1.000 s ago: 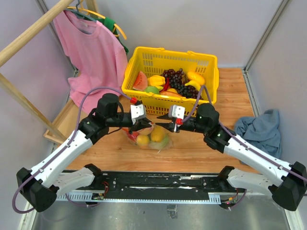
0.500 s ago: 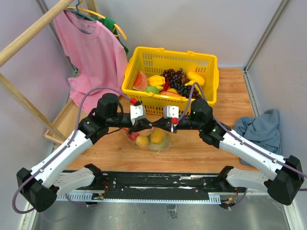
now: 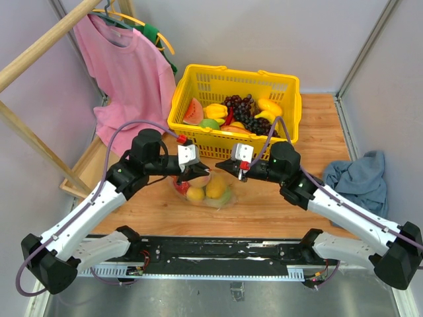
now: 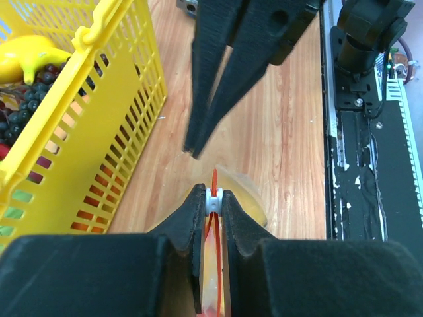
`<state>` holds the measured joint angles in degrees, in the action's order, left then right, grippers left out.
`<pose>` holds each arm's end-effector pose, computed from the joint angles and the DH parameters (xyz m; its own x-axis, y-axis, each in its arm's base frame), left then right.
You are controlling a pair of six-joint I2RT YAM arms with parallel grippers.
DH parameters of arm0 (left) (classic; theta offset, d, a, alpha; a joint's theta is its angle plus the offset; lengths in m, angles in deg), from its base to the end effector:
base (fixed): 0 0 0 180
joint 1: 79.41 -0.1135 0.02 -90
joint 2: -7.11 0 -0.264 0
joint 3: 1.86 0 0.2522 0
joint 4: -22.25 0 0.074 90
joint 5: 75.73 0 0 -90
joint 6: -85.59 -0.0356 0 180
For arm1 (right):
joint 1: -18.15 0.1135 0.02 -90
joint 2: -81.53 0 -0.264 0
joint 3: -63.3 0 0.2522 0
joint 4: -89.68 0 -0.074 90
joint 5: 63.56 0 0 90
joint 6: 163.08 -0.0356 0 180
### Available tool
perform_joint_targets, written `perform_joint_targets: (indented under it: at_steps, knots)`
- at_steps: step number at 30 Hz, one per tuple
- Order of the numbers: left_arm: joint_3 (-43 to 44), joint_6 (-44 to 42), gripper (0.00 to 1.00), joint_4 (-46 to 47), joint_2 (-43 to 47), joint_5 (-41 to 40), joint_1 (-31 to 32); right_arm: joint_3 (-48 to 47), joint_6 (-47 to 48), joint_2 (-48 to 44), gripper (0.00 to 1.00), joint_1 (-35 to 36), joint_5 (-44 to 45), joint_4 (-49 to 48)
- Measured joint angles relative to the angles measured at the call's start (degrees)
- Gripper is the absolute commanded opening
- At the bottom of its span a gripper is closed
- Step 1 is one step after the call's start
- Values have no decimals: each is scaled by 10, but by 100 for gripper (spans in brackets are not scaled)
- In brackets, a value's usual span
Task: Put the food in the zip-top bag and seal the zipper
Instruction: Zip the zipper food storage bag at the center of the board.
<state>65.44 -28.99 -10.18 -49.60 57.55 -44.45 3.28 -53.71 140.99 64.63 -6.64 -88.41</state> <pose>0.1628 -0.1436 0.3434 0.1132 0.2904 -0.9502 0.9804 0.1223 0.1542 0.1524 0.1887 0.3409 0.3108 -0.0763 -0.9474 -0.9331 0.1654 -0.3194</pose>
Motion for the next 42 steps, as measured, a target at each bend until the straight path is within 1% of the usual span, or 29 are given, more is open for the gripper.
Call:
perform_joint_targets:
  at_steps: [5, 6, 9, 11, 13, 17, 19, 21, 24, 25, 26, 28, 30, 32, 36, 42]
  knots:
    - [-3, 0, 2, -3, 10, -3, 0, 2, -8, -18, 1, 0, 43, 2]
    - [-4, 0, 2, -3, 10, -3, 0, 3, -9, -20, 3, 0, 41, 3]
    - [-6, 0, 1, -3, 10, -3, 0, 2, -10, -21, 25, 0, 23, 12]
    - [-6, 2, 1, -3, 10, -2, 0, 1, -9, -18, 35, 0, 3, 26]
    - [-6, 2, 1, -3, 10, -1, 0, -2, -7, -8, 40, 0, -20, 36]
    - [-6, 4, 1, -3, 10, 1, 0, -18, -5, 25, 42, 0, -54, 46]
    - [-6, 4, 0, -3, 10, 4, 0, -28, -5, 44, 40, 0, -64, 47]
    - [-6, 5, 1, -3, 10, 6, 0, -40, -3, 65, 33, 0, -70, 48]
    - [-6, 4, 2, -3, 10, 7, 0, -56, 1, 88, 10, 0, -76, 52]
    - [-6, 5, 4, -3, 10, 7, 0, -59, 1, 93, 4, 0, -77, 53]
    - [-6, 4, 8, -3, 10, 7, 0, -61, 1, 96, 1, 0, -78, 53]
    - [-6, 5, 14, -2, 11, 3, 0, -62, 2, 97, 1, 0, -79, 58]
    - [-7, 10, 22, 2, 11, -3, 0, -62, 2, 96, 1, 0, -79, 57]
    - [-10, 16, 26, 10, 13, -12, 0, -62, 1, 96, 1, 0, -78, 57]
    - [-16, 31, 29, 25, 24, -36, 0, -62, -2, 94, 1, 0, -78, 52]
    - [-19, 45, 27, 43, 28, -52, 1, -57, -15, 91, 1, 0, -78, 39]
